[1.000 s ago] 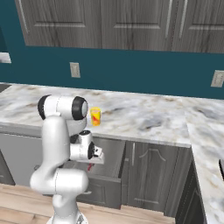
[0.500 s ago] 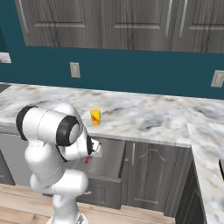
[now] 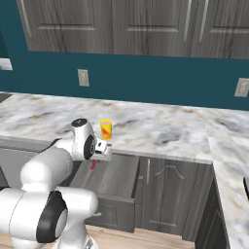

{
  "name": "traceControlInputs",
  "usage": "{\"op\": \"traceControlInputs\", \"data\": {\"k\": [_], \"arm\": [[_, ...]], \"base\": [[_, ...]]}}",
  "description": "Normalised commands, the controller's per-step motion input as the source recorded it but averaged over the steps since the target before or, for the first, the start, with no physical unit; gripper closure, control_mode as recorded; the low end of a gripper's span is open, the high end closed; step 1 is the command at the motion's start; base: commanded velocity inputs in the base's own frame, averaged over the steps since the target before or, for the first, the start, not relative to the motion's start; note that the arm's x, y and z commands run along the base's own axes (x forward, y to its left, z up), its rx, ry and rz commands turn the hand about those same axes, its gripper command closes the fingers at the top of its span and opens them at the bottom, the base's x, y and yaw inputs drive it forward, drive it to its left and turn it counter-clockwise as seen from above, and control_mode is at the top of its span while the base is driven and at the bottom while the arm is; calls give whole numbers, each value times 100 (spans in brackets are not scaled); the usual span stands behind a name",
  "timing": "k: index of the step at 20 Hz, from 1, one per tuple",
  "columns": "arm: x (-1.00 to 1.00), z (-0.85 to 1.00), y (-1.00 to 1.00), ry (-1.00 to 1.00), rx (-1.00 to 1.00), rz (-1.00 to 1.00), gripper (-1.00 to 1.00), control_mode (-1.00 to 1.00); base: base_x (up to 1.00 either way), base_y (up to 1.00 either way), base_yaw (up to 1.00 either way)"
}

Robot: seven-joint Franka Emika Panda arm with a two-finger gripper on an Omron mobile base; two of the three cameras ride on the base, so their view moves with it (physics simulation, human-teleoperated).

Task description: Pick up the straw from the left drawer and put it inside the smoothie cup.

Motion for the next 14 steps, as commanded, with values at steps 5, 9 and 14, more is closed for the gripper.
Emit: {"op": "traceControlInputs", "data": {"k": [5, 9, 14], "arm": [[-1, 100, 0, -2, 0, 0, 100, -100], [3, 65, 0, -16, 0, 0, 100, -100], [34, 37, 0, -14, 0, 0, 100, -100]], "base": [[0, 0, 0], [0, 0, 0], [0, 0, 0]]}}
